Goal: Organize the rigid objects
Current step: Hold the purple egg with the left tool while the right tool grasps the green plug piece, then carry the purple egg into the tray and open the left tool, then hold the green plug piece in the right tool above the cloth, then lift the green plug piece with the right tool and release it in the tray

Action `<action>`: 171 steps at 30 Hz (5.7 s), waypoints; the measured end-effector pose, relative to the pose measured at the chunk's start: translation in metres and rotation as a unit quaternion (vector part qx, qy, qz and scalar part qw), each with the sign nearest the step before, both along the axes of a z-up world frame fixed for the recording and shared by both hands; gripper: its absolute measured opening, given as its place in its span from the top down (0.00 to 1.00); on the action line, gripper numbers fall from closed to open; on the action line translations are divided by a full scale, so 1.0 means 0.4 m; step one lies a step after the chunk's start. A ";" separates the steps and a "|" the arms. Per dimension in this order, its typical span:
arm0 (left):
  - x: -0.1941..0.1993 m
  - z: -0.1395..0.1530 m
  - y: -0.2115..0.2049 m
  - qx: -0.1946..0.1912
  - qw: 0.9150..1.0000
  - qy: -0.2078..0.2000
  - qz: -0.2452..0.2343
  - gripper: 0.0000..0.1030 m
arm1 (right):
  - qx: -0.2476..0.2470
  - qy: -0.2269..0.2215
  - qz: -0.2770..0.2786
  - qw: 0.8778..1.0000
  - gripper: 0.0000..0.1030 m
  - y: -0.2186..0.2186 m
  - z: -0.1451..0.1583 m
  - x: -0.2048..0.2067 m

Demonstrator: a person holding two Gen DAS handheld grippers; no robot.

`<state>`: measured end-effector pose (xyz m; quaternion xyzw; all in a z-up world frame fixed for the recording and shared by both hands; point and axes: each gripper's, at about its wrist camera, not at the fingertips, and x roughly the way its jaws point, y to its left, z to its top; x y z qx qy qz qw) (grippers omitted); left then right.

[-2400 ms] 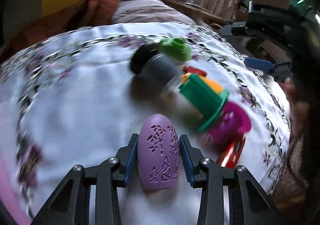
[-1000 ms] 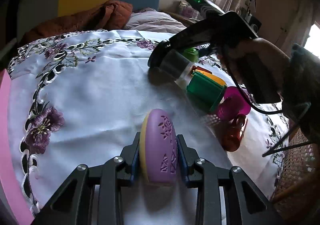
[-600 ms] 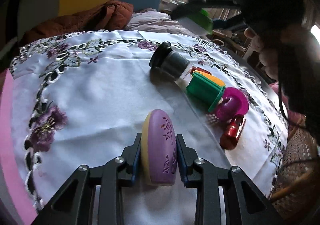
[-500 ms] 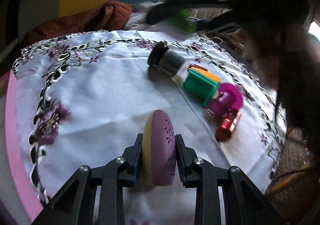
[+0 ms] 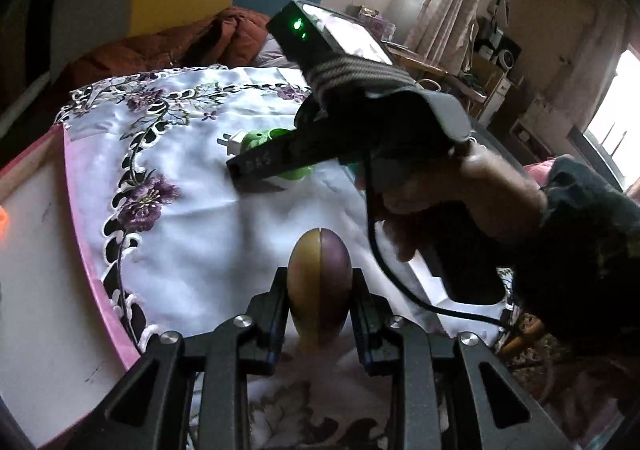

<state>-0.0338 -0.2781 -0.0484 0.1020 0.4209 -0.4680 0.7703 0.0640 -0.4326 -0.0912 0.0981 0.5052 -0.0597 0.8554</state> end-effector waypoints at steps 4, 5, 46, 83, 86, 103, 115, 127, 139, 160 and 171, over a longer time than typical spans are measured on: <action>-0.015 0.022 0.017 0.000 1.000 -0.013 0.004 0.72 | -0.006 -0.011 0.003 1.000 0.37 0.001 -0.005 -0.015; -0.016 0.028 0.023 -0.001 1.000 -0.014 0.008 0.72 | -0.007 -0.012 0.005 1.000 0.37 0.000 -0.004 -0.018; 0.302 0.091 0.399 -0.055 0.969 0.063 0.234 0.72 | -0.049 -0.031 0.028 0.998 0.37 0.023 -0.010 -0.012; 0.262 0.114 0.388 0.039 0.955 -0.084 0.282 0.51 | -0.060 -0.031 0.034 0.997 0.38 0.030 -0.009 -0.001; 0.214 0.123 0.388 0.038 0.955 -0.099 0.278 0.50 | -0.062 -0.032 0.033 0.997 0.38 0.033 -0.008 -0.003; 0.142 0.119 0.429 0.031 0.951 -0.101 0.290 0.45 | -0.091 -0.035 0.041 0.994 0.41 0.053 -0.004 -0.005; 0.136 0.110 0.453 0.037 0.949 -0.094 0.298 0.42 | -0.089 -0.033 0.038 0.995 0.41 0.051 -0.002 -0.004; 0.136 0.087 0.528 0.038 0.945 -0.079 0.315 0.42 | -0.061 -0.025 0.014 0.998 0.41 0.039 -0.003 0.001; 0.154 0.076 0.596 0.019 0.937 -0.062 0.342 0.42 | -0.041 -0.093 0.018 0.995 0.49 0.163 0.161 0.003; 0.156 0.068 0.643 0.006 0.934 -0.048 0.355 0.42 | 0.009 -0.132 0.126 0.983 0.49 0.418 0.222 0.012; 0.170 0.057 0.656 0.008 0.932 -0.039 0.359 0.42 | 0.016 -0.079 0.177 0.981 0.49 0.552 0.145 0.148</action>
